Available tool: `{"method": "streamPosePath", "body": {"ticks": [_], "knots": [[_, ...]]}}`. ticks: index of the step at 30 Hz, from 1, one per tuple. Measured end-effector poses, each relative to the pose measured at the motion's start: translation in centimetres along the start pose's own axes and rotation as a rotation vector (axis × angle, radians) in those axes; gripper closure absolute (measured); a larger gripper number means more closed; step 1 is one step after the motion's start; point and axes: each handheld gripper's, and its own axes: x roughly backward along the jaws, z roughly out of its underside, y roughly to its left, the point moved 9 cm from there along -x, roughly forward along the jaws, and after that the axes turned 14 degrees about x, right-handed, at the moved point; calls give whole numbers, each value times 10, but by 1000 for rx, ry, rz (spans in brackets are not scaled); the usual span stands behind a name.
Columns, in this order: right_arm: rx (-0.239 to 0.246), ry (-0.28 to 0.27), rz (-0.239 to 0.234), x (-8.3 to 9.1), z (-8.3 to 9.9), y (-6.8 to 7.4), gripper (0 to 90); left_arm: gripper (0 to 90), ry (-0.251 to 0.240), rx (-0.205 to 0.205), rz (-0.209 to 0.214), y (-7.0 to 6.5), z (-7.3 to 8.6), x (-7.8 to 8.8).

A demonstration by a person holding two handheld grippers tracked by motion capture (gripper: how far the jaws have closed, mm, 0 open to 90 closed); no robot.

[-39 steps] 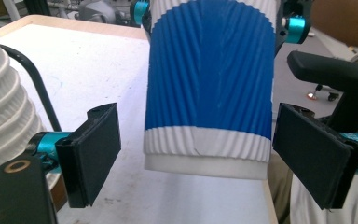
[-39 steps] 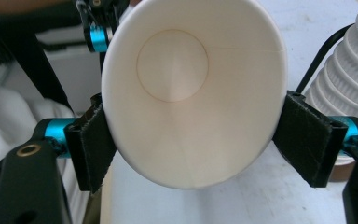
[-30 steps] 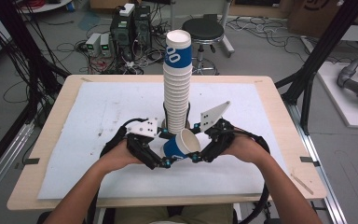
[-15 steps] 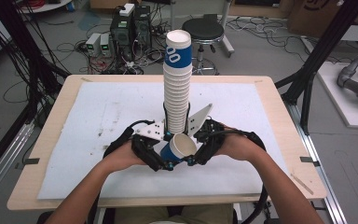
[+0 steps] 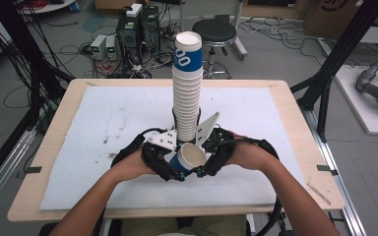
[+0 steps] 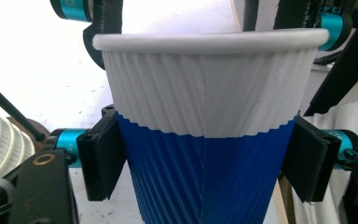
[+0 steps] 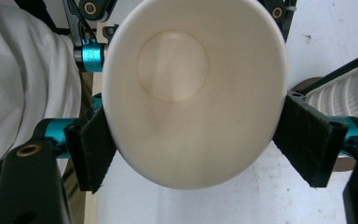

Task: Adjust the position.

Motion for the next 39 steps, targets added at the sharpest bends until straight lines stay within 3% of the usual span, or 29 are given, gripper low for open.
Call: {"method": "streamPosePath", "body": {"ticks": [9,13,19,20,21,29,30,31,33,36,39], "knots": [[1,-5,4,-1,0,0,199,255,-2,1,5,0,0,0],[-3,-68,41,3,-3,-4,184,254,-62,19,12,2,-3,6],[-33,-136,86,17,-3,-9,184,255,-113,67,6,9,2,13],[-51,-161,104,24,-2,-11,184,254,-131,73,-2,11,2,14],[-58,-174,117,27,-1,-12,184,253,-185,102,-19,15,1,20],[-184,-274,248,42,26,-19,184,246,-405,161,-145,34,-7,54],[-184,-274,248,42,26,-19,184,245,-405,161,-145,34,-7,54],[-225,-309,290,44,36,-20,184,245,-428,167,-161,36,-7,58],[-262,-343,334,47,47,-21,184,245,-489,186,-199,42,-5,69],[-325,-348,400,48,66,-21,185,245,-529,195,-231,46,-1,78],[-356,-360,437,48,78,-21,185,245,-554,200,-249,48,1,83]]}}
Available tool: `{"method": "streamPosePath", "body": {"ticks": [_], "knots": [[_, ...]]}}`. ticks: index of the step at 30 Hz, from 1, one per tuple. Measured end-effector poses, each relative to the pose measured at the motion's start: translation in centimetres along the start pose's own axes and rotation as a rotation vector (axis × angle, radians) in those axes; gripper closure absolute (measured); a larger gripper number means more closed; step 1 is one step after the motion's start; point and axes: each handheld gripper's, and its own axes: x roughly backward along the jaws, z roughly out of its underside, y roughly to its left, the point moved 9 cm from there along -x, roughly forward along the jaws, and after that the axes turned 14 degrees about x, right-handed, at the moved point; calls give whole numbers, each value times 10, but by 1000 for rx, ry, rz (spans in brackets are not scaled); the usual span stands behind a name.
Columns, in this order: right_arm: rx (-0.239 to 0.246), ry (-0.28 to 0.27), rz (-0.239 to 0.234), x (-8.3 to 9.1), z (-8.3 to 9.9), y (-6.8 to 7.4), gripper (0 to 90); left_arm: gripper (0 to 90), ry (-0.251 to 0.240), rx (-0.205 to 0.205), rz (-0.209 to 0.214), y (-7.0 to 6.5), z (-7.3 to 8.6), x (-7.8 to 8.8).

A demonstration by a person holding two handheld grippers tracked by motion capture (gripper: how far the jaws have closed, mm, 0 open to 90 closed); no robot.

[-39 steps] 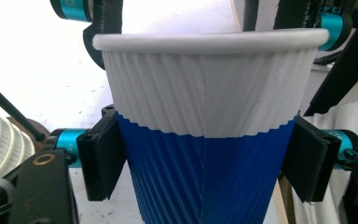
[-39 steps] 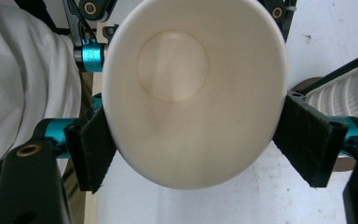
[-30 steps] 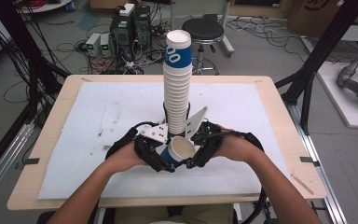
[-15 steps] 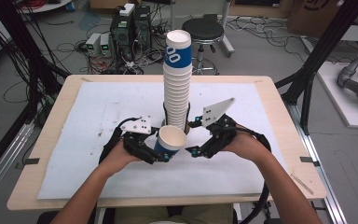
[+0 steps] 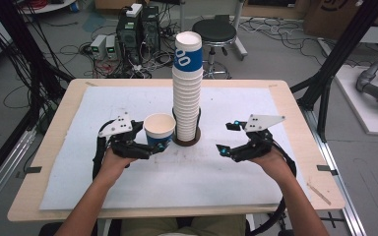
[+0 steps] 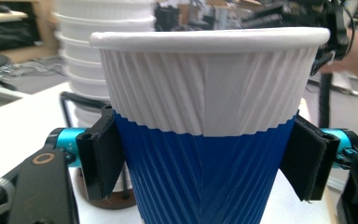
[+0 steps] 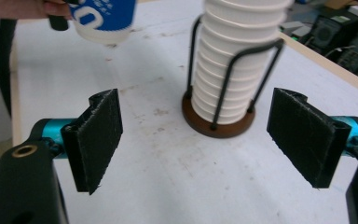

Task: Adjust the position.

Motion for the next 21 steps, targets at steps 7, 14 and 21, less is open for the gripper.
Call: {"method": "streamPosePath", "body": {"ticks": [7,14,21], "knots": [[-62,-10,106,7,24,-10,185,245,-70,4,-55,13,-6,17],[-69,7,116,4,28,-12,186,244,-101,23,-77,21,-9,25],[-75,4,114,4,29,-12,187,244,-116,22,-88,20,-11,28]]}}
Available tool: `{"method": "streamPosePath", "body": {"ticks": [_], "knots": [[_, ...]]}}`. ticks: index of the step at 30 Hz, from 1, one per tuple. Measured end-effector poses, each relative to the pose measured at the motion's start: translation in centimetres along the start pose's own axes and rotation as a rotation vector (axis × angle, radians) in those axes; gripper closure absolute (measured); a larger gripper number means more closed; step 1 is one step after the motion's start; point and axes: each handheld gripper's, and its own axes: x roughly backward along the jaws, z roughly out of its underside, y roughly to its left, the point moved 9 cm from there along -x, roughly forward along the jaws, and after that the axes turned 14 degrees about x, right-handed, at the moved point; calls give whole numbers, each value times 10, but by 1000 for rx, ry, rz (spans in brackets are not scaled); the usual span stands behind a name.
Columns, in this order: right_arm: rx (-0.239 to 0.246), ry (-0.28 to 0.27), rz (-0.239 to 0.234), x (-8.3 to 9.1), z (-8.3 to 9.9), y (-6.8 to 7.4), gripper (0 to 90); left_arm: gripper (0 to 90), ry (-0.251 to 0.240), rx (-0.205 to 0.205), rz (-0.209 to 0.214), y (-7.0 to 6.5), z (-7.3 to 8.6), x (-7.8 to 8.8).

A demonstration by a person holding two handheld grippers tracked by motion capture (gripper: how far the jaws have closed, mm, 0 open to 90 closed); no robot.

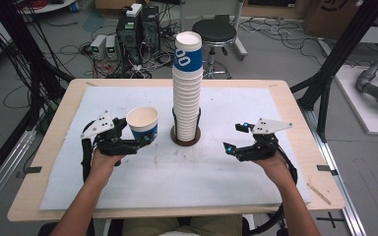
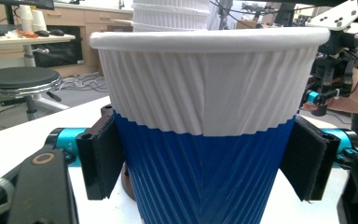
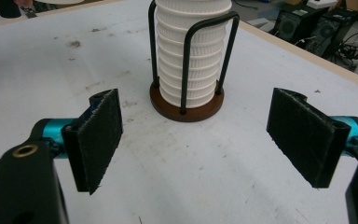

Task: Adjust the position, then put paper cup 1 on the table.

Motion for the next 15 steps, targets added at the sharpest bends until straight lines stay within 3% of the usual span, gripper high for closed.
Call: {"method": "streamPosePath", "body": {"ticks": [6,15], "knots": [[-11,-8,7,4,1,-1,187,244,-22,0,-12,4,-5,4],[-5,-10,-3,3,0,0,187,241,-86,0,-97,35,-19,28]]}}
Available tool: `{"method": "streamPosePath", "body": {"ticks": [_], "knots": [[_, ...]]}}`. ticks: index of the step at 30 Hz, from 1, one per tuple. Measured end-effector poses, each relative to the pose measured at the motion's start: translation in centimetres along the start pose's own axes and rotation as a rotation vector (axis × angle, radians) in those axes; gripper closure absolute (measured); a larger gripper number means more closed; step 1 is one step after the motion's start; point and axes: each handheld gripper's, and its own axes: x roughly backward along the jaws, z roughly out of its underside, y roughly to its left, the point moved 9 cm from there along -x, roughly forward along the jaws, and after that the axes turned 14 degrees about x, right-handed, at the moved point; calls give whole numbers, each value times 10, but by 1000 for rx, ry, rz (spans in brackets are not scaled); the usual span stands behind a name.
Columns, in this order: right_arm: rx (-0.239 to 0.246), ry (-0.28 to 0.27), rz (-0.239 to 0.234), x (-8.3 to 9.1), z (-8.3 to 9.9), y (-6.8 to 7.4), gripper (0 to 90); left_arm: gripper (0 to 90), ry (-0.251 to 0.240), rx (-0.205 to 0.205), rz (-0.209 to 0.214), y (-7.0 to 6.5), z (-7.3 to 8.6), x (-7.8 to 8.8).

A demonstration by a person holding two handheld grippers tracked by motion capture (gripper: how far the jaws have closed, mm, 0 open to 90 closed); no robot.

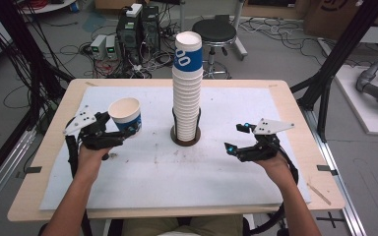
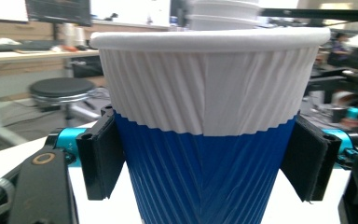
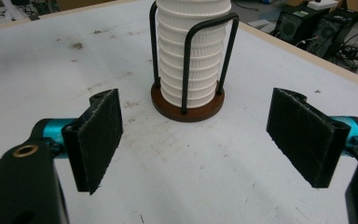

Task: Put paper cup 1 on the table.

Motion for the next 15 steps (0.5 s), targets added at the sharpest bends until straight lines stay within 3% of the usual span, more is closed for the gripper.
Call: {"method": "streamPosePath", "body": {"ticks": [1,6,7,8,10,11,15], "knots": [[2,-3,1,0,0,0,187,241,-10,1,-30,15,-2,6],[0,-6,6,2,0,-1,188,241,-44,-16,-102,49,-4,18],[0,-10,4,2,0,-1,188,242,-44,-16,-102,49,-4,18],[1,-12,6,3,-1,-1,188,241,-67,-33,-126,61,-5,21],[2,-13,3,4,-1,0,188,241,-79,-27,-132,66,-6,22],[4,-14,3,4,-1,0,187,241,-81,-33,-163,76,-4,23],[3,-9,2,5,0,1,188,238,-54,-17,-193,91,4,21]]}}
